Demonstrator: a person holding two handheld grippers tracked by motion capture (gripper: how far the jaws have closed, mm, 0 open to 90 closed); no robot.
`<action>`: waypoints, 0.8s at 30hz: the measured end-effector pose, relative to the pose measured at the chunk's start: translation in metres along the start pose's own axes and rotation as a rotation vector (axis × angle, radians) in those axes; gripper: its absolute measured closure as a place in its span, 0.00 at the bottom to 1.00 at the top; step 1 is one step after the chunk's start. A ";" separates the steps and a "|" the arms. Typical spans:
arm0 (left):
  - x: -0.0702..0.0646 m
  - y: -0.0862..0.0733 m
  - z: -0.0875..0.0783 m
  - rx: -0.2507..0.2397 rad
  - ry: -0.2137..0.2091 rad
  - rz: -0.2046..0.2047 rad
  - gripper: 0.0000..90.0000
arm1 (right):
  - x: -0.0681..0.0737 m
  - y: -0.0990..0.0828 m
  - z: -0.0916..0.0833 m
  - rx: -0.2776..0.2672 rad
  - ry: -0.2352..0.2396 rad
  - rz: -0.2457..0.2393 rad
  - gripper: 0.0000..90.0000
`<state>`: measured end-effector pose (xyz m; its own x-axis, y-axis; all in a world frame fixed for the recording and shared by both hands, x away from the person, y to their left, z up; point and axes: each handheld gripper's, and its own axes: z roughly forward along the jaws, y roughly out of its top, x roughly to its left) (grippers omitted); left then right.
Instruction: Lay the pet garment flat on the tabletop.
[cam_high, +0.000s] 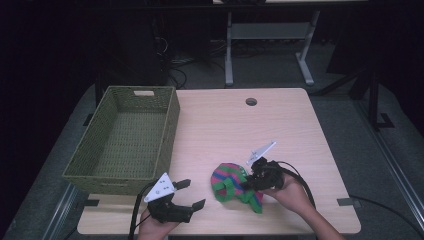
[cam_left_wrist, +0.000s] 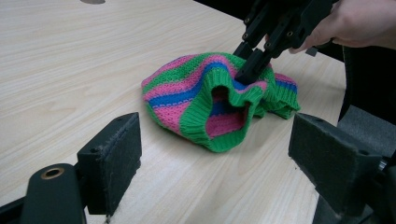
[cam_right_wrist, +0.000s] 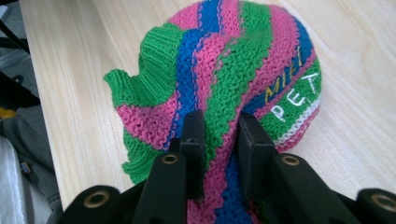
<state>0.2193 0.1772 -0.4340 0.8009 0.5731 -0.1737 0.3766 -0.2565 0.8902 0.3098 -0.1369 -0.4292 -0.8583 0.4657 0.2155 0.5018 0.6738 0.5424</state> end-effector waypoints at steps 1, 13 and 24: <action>0.000 0.000 0.000 0.002 0.000 0.001 0.19 | 0.000 0.000 0.001 0.001 0.002 0.003 0.81; 0.000 0.000 0.000 0.007 -0.001 0.002 0.19 | 0.000 -0.004 0.002 0.000 -0.031 0.015 0.62; 0.000 0.000 0.000 0.006 0.003 0.000 0.19 | 0.000 -0.006 -0.010 -0.036 -0.020 0.013 0.48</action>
<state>0.2195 0.1769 -0.4342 0.7997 0.5751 -0.1727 0.3796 -0.2614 0.8875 0.3057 -0.1469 -0.4241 -0.8491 0.4863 0.2064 0.5086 0.6467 0.5685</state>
